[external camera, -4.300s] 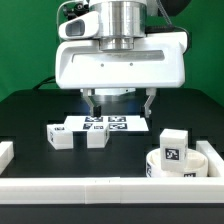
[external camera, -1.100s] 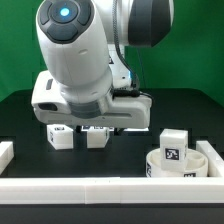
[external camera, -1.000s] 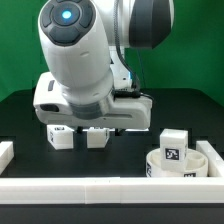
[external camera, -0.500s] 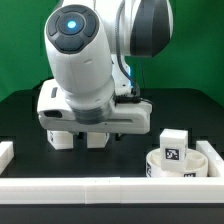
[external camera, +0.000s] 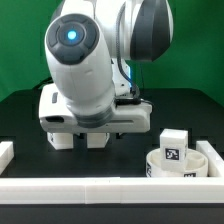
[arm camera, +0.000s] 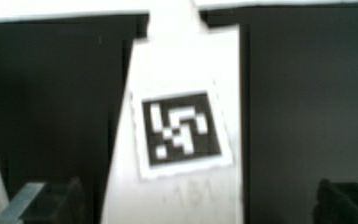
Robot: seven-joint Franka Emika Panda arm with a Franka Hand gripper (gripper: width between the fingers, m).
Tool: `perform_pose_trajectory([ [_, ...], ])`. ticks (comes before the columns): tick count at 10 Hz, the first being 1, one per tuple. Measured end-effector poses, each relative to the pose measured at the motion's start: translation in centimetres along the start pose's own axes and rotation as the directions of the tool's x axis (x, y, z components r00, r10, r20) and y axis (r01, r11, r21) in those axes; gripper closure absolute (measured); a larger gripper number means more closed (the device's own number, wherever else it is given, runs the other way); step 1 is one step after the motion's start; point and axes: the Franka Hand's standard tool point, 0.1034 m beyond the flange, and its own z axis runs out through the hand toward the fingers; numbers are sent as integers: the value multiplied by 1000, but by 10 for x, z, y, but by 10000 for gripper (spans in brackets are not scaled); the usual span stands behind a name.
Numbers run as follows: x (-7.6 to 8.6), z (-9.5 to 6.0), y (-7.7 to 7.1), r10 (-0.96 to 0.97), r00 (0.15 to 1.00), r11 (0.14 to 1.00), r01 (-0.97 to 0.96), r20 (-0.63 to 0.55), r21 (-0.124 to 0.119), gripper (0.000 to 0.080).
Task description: Assemble stool
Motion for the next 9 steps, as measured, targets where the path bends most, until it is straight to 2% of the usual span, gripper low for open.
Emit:
perform_pose_trajectory([
  [3, 3, 1, 0, -1, 1000, 1000, 1, -6, -3, 151],
  [4, 3, 3, 0, 1, 1000, 1000, -1, 0, -3, 197],
  [5, 3, 5, 0, 1, 1000, 1000, -1, 3, -3, 197],
  [6, 3, 5, 0, 1, 1000, 1000, -1, 3, -3, 372],
  [7, 3, 5, 0, 1, 1000, 1000, -1, 3, -2, 372],
  [8, 3, 5, 1, 0, 1000, 1000, 0, 2, -2, 474],
  [9, 3, 5, 1, 0, 1000, 1000, 0, 2, -2, 474],
])
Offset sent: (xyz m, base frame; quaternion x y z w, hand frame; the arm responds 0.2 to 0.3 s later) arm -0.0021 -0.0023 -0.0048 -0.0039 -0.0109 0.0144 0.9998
